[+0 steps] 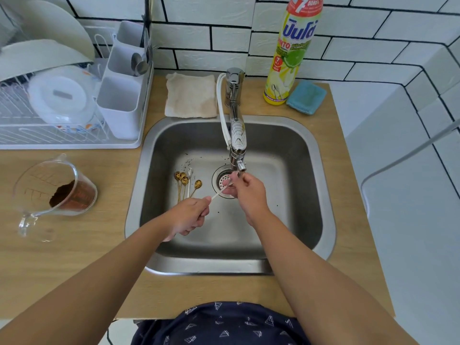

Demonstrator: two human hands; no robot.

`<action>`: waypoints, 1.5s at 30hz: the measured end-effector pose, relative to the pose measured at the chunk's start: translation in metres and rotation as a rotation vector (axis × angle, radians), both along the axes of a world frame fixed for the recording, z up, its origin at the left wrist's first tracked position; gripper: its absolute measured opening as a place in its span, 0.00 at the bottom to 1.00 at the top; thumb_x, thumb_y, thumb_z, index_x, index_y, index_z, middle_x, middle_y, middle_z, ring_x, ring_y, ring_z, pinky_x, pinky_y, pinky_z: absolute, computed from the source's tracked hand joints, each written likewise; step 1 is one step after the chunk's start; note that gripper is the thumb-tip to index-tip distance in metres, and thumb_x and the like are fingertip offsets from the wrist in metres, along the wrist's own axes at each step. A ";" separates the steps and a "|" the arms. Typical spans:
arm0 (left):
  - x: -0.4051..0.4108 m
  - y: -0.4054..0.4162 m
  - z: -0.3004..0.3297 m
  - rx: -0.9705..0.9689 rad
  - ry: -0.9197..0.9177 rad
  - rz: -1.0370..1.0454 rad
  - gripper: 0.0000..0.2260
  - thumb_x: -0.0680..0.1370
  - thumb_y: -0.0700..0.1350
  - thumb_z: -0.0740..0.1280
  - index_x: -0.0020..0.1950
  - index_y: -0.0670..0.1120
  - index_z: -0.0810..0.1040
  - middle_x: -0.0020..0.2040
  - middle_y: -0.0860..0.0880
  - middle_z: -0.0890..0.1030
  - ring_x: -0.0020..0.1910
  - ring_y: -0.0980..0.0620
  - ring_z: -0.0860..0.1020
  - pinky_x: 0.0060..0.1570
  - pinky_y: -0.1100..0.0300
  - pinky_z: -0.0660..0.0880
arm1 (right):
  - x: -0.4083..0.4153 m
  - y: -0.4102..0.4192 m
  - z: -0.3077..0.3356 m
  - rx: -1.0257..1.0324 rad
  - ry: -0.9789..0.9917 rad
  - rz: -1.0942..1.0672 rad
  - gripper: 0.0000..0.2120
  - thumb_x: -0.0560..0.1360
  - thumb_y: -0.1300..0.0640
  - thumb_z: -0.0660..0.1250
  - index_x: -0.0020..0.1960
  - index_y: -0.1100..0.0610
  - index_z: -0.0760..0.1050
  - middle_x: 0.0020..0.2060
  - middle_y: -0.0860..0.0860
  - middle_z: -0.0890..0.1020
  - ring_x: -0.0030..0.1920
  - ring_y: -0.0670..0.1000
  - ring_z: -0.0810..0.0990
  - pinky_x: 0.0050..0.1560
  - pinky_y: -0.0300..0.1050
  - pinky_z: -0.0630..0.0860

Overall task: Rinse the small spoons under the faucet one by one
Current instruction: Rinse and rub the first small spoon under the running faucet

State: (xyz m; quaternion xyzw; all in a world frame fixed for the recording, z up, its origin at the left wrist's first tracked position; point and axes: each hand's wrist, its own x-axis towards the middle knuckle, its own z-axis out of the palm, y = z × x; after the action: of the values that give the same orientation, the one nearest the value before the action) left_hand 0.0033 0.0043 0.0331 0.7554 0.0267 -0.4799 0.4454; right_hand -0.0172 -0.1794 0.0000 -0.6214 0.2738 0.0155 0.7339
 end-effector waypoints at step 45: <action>0.009 0.012 0.003 -0.103 0.167 -0.050 0.23 0.84 0.59 0.56 0.39 0.44 0.75 0.28 0.46 0.73 0.22 0.53 0.57 0.21 0.63 0.53 | 0.001 -0.001 0.005 0.106 0.006 0.207 0.07 0.80 0.60 0.71 0.56 0.53 0.78 0.43 0.51 0.89 0.41 0.49 0.88 0.55 0.45 0.82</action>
State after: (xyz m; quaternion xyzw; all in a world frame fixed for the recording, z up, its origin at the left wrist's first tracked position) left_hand 0.0119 0.0161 0.0364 0.6892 0.0202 -0.5531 0.4676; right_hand -0.0164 -0.1803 0.0051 -0.6067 0.2092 0.1076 0.7593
